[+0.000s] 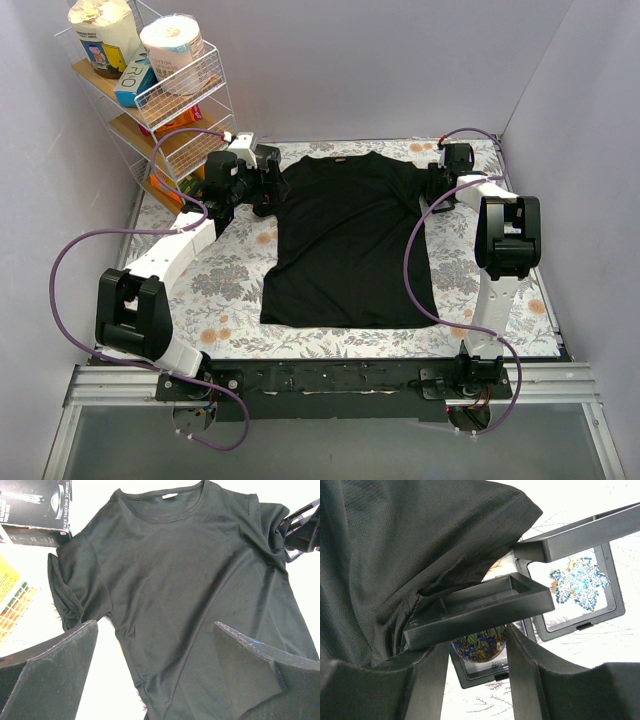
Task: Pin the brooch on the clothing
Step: Pick up the brooch from the brooch box.
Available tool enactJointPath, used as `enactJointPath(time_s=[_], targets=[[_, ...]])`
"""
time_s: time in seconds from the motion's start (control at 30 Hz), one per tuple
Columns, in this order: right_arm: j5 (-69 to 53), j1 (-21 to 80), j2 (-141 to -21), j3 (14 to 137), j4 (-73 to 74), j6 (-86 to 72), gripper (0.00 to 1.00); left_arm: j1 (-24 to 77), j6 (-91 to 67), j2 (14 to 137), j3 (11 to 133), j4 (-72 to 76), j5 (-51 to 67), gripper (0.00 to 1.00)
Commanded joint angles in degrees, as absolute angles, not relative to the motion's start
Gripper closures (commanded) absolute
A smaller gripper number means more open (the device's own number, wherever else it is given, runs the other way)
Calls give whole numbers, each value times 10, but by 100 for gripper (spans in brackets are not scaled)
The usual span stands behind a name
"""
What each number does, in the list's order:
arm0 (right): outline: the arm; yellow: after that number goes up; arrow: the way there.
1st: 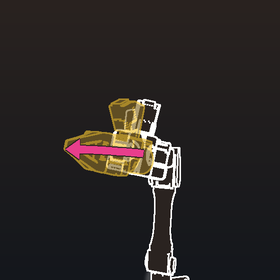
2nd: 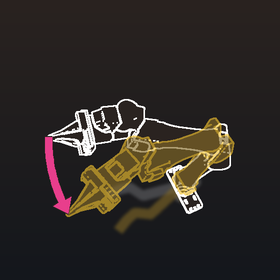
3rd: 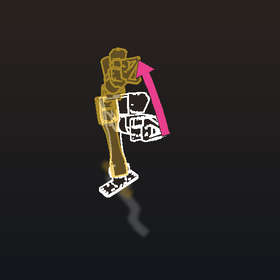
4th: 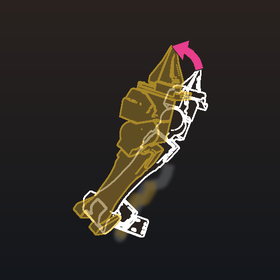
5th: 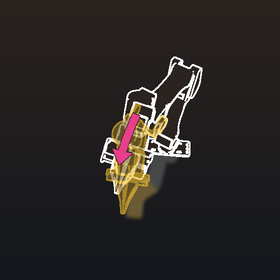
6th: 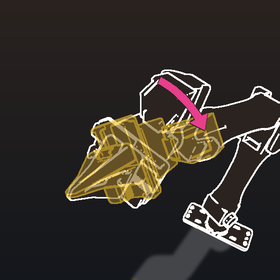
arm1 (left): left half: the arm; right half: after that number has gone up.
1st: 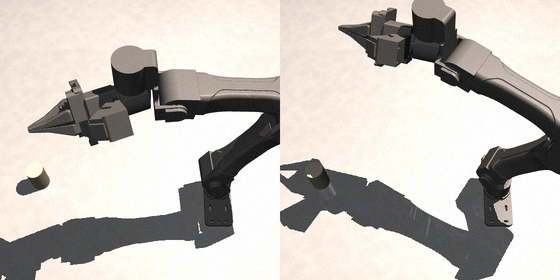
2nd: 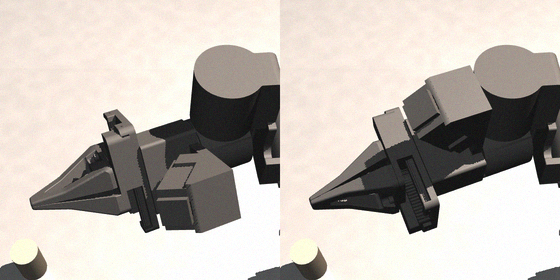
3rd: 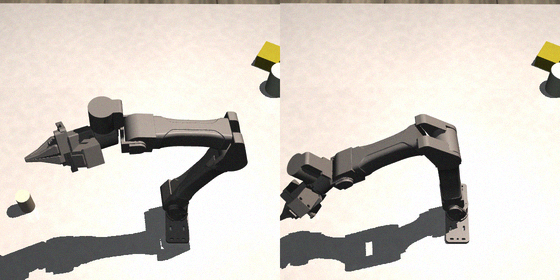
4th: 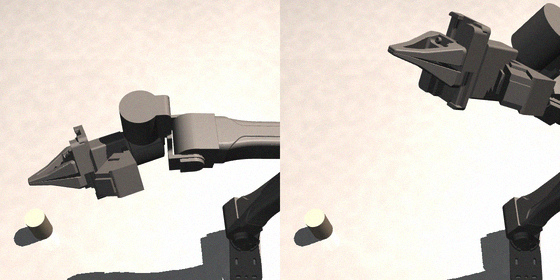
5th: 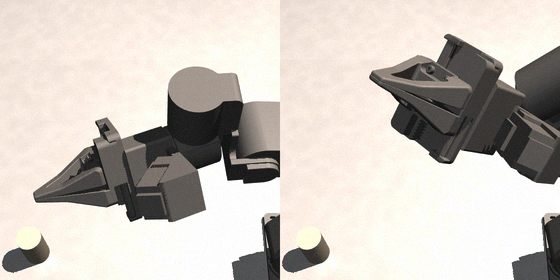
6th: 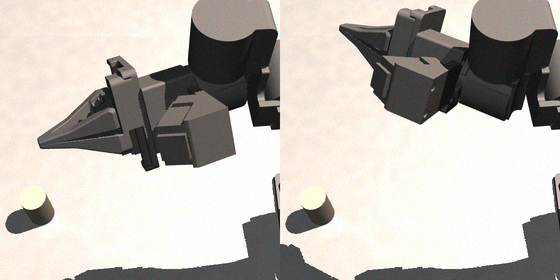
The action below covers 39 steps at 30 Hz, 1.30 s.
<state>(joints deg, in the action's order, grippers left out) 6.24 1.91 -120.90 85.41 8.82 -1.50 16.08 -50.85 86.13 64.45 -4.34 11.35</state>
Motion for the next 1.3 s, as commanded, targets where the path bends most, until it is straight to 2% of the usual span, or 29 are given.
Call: enactJointPath(time_s=[0.0, 0.5, 0.77, 1.13, 1.27], targets=[[61, 21, -1204, 843, 118, -25, 62, 158, -504, 829, 662, -47, 109, 2], [46, 21, -1147, 864, 144, -60, 64, 159, -505, 826, 662, -47, 108, 2], [33, 24, -1100, 820, 130, -65, 64, 158, -509, 824, 663, -49, 109, 2], [4, 115, -1008, 755, 160, -70, 64, 157, -513, 831, 658, -40, 139, 2], [-75, 170, -998, 751, 182, -76, 64, 156, -511, 844, 654, -24, 201, 2]])
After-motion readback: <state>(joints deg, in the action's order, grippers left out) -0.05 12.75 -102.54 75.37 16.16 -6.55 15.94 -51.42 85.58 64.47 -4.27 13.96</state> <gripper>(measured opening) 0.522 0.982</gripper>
